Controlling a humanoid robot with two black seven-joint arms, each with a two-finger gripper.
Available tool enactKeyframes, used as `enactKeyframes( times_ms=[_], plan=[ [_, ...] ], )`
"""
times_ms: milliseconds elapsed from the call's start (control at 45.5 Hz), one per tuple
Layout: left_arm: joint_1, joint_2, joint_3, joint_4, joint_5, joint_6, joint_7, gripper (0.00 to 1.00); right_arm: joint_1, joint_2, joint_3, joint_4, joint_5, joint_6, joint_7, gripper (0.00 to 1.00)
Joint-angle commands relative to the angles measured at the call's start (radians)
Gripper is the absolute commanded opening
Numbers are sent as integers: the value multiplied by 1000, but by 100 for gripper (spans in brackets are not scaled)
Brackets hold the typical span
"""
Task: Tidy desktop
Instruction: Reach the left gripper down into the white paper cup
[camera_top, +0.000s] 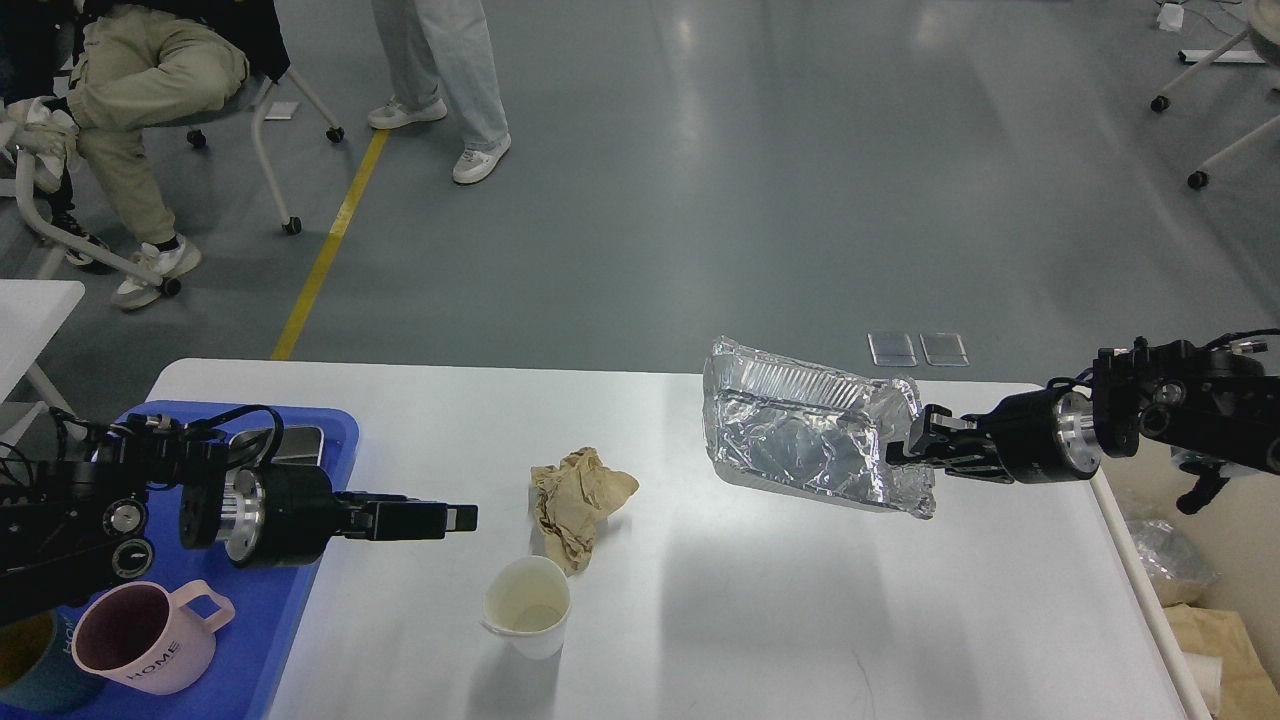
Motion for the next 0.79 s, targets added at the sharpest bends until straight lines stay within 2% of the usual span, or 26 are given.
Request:
enactKeyframes(
  times_ms=[0,330,505,615,769],
  plan=[
    [-77,-53,66,14,3,-29,10,97,0,2,0,-2,0,0,0,0],
    [-269,-174,313,59,3,-39,21,96,-3,2,-5,-2,0,-11,0,0],
    [-296,-220,364,101,19,-37,28,93,-5,2,-6,-2,-2,-12,1,0],
    [-299,-259,391,137,42,-34,67,90,-8,2,-6,-3,-2,-12,0,0],
    [-303,-317,408,178,42,-29,70,88,-18,2,-3,-2,-2,-14,1,0]
  ],
)
